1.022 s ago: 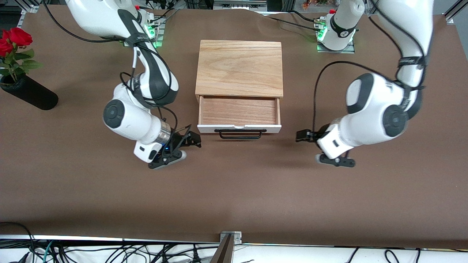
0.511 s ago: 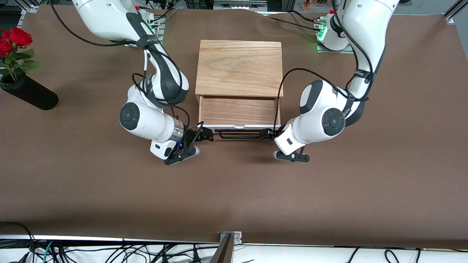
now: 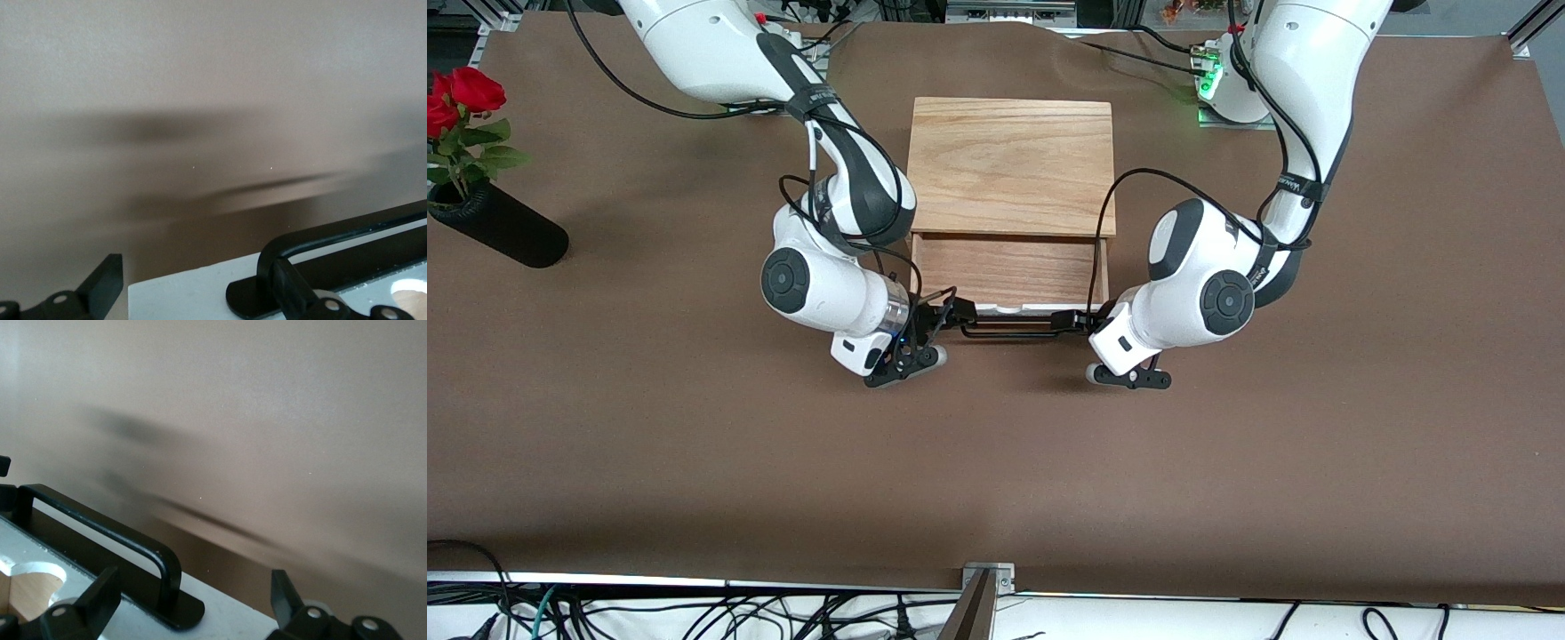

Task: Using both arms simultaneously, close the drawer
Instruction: 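Place the right gripper while the left gripper presses the drawer front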

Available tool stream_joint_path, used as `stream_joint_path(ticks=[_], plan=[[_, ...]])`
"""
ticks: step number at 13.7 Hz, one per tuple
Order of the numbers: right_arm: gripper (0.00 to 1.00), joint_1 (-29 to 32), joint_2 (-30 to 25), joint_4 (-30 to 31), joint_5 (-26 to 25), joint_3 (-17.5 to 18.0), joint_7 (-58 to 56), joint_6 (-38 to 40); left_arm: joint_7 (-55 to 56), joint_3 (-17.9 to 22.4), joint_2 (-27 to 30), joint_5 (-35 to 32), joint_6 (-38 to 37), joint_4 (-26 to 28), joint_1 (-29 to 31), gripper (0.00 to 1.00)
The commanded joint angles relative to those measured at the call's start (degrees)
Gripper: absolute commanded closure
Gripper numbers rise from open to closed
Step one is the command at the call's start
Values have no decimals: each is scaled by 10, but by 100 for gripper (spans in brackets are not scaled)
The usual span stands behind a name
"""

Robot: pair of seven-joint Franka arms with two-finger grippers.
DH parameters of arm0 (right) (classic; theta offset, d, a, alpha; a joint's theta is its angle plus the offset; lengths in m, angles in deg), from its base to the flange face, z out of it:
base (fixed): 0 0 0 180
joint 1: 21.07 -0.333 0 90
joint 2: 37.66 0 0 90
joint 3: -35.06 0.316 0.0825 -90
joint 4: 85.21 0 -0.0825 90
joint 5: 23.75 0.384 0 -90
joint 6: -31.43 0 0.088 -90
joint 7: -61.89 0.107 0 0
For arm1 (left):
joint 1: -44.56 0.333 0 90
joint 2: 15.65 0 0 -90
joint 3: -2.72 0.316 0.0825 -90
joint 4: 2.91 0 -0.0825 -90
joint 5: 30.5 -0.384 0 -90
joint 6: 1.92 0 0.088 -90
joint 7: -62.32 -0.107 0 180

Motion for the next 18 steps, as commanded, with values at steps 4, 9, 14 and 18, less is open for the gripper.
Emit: stream_joint_path(ticks=[4, 9, 14, 18], plan=[[0, -1, 11, -19, 10, 3, 9, 37, -5, 3, 13, 12, -70, 21, 0, 0], [0, 1, 5, -30, 34, 2, 9, 125, -5, 3, 13, 13, -97, 21, 1, 0], [0, -5, 5, -30, 60, 5, 8, 151, -6, 3, 15, 13, -171, 19, 3, 0], [0, -12, 9, -23, 60, 13, 8, 153, -5, 4, 15, 13, -196, 20, 3, 0]])
